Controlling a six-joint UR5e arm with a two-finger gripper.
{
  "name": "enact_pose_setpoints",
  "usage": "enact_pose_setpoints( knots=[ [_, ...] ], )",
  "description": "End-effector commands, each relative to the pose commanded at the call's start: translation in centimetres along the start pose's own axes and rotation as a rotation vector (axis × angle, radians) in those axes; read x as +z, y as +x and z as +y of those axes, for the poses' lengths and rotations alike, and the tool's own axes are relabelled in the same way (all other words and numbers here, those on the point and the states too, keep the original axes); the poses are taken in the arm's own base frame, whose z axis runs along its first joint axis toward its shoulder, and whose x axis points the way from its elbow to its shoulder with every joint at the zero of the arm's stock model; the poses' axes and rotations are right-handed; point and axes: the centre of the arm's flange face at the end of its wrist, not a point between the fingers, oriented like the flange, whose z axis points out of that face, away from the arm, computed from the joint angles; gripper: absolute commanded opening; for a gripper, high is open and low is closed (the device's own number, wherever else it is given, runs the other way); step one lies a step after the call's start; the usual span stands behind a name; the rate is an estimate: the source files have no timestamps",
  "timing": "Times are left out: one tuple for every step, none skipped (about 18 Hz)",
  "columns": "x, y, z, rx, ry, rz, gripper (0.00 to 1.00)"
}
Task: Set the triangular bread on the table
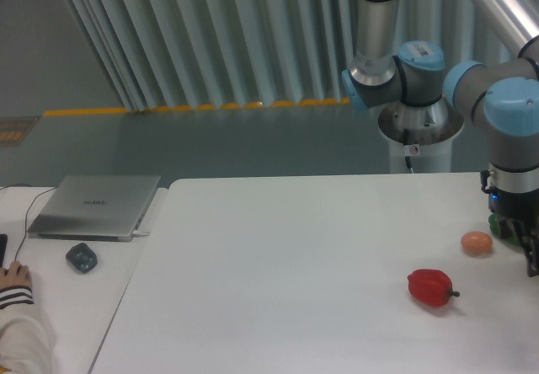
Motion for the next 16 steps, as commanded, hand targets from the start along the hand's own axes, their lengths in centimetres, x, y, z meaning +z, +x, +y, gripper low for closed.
enact_pose_setpoints(
  knots=[
    [-0.1, 0.0, 0.5, 0.005, -0.001, -0.001, 1.00],
    [-0.1, 0.0, 0.5, 0.011, -0.001, -0.001, 1.00],
    [-0.1, 0.0, 0.5, 0.012, 0.000, -0.003, 1.00],
    [-0.1, 0.0, 0.6, 0.020, 0.000, -0.003, 1.00],
    [0.1, 0.0, 0.9, 0.058, -0.004, 0.000, 1.00],
    [0.1, -0.1, 1.3, 0.071, -0.004, 0.000, 1.00],
    [0.1, -0.1, 1.9, 0.080, -0.006, 0.000, 1.00],
    [0.2, -0.1, 2.1, 0.095, -0.006, 0.001, 1.00],
    [0.2, -0.1, 2.6, 0.111, -0.009, 0.001, 1.00],
    [0.4, -0.2, 3.3, 0.125, -0.013, 0.001, 1.00],
    [0.4, -0.5, 4.8, 0.133, -0.026, -0.022, 1.00],
    [0.7, -0.6, 6.2, 0.119, -0.030, -0.030, 1.00],
    [1.2, -0.8, 7.1, 0.104, -0.034, -0.035, 1.00],
    [1.7, -1.0, 8.1, 0.088, -0.041, -0.049, 1.00],
    [2.1, -1.3, 9.0, 0.068, -0.044, -0.061, 1.00],
    [2.5, -1.5, 9.3, 0.061, -0.045, -0.063, 1.00]
  ],
)
